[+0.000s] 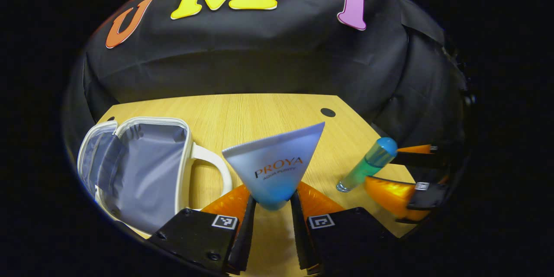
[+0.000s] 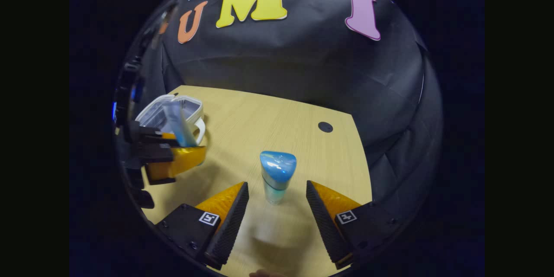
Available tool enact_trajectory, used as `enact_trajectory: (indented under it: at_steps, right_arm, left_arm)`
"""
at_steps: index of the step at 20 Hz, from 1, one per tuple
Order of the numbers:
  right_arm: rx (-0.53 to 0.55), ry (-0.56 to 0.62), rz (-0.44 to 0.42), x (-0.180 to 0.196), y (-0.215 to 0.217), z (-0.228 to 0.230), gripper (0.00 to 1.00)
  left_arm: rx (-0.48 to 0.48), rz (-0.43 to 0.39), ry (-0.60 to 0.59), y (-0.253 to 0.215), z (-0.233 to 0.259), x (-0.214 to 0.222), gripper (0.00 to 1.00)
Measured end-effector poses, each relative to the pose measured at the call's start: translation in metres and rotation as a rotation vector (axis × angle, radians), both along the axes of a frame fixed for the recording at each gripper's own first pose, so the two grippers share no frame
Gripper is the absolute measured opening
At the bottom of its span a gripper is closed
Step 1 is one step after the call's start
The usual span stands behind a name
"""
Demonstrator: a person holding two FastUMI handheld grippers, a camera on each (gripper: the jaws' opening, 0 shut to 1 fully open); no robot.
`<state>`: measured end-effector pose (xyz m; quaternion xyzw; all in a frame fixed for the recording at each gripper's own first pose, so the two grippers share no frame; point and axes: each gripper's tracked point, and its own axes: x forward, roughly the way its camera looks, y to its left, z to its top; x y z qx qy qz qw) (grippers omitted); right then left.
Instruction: First open the suitcase, pack the skin care products into it, and then close the suitcase.
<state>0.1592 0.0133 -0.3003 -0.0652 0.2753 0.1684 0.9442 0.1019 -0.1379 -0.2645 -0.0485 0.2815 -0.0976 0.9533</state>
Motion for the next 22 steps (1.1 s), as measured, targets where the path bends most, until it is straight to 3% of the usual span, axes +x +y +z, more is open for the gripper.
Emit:
enact_trajectory:
  at_steps: [4,6,9,10,13,22]
  right_arm:
    - [-0.004,0.001,-0.020,0.019,0.011,-0.017,0.80]
    - [0.006,0.003,-0.040,0.024,0.014,-0.017,0.59]
    - [0.023,0.003,-0.095,0.033,0.012,-0.022,0.58]
    - [0.041,0.010,-0.117,0.029,0.011,-0.020,0.43]
    - [0.029,0.014,-0.148,0.026,0.014,-0.022,0.38]
    - [0.005,0.017,-0.174,-0.048,0.045,0.009,0.38]
  left_arm:
    - [0.008,-0.013,-0.002,0.022,0.033,-0.031,0.45]
    - [0.017,-0.001,-0.003,0.039,0.047,-0.044,0.45]
    - [0.025,0.028,-0.017,0.069,0.069,-0.062,0.45]
    - [0.029,0.037,-0.024,0.080,0.074,-0.066,0.45]
    - [0.040,0.059,-0.037,0.116,0.084,-0.072,0.45]
    - [0.047,0.081,-0.051,0.212,0.060,-0.053,0.45]
